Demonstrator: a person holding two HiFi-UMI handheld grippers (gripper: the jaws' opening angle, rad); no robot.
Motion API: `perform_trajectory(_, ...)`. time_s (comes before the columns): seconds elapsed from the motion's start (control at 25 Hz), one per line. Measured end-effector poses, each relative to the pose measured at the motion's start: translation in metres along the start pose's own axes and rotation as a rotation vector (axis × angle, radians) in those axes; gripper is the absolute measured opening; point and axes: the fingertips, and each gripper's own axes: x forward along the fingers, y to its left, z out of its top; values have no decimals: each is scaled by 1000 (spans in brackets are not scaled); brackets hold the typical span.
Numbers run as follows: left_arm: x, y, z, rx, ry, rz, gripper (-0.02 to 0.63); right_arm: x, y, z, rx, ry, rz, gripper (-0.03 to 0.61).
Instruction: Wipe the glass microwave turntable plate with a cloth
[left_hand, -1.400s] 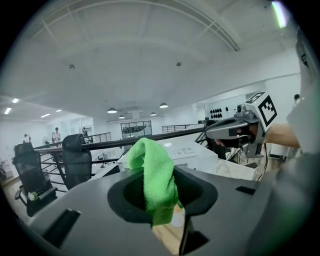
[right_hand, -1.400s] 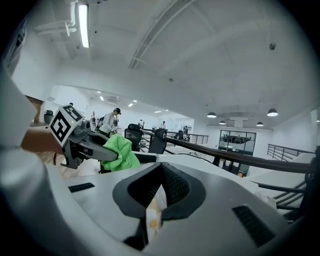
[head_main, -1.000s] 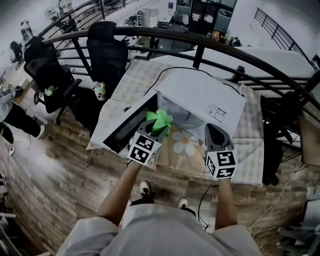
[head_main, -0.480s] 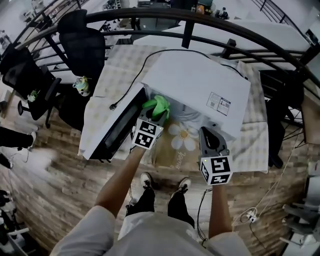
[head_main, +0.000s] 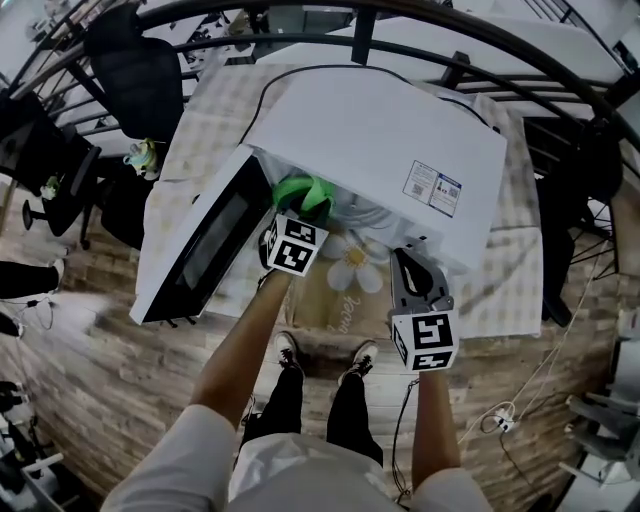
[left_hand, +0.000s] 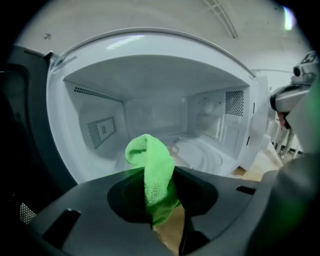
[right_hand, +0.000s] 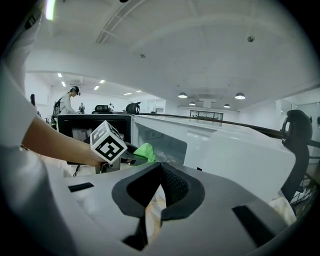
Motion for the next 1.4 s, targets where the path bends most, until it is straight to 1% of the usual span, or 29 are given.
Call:
perform_trajectory(0.16, 3, -29, -3, 16, 7, -37, 133, -11, 0, -5, 6, 5, -9, 14)
perform_trajectory(0.32, 6, -52, 3, -2, 13, -75, 132, -24, -1, -12, -2, 28, -26, 14)
perform_trajectory(0.44, 10, -74, 8, 4, 25, -129, 132, -32, -3, -16, 9, 41, -49, 14)
perform_trajectory(0.56, 15, -99, 14, 19, 28, -194, 132, -39, -6, -19, 21, 47, -92, 14)
perform_trajectory(0.68, 16, -121, 18, 42, 15, -270, 129, -41, -6, -21, 28, 49, -128, 14)
perform_trajectory(0.76, 16, -135, 20, 43, -5, -321, 129, -43, -7, -23, 32, 49, -153, 14)
perform_trajectory(0.84, 14, -143, 23, 51, -28, -346, 129, -46, -7, -24, 43, 45, -180, 14)
perform_trajectory(0.88, 12, -144, 24, 62, -40, -346, 129, -48, -6, -24, 50, 42, -191, 14)
perform_trajectory(0.96, 6, -139, 29, 80, -75, -323, 130, -52, -4, -24, 52, 39, -208, 14)
perform_trajectory(1.04, -2, -125, 37, 89, -116, -282, 130, -55, -2, -20, 45, 34, -221, 14)
perform_trajectory(1.12, -6, -105, 43, 129, -134, -228, 130, -57, -2, -15, 49, 22, -234, 14)
perform_trajectory(1.24, -5, -69, 46, 209, -124, -116, 130, -59, -3, -10, 66, 9, -246, 14)
perform_trajectory(1.4, 4, -15, 47, 247, -95, 31, 131, -57, -2, -10, 79, 12, -253, 14)
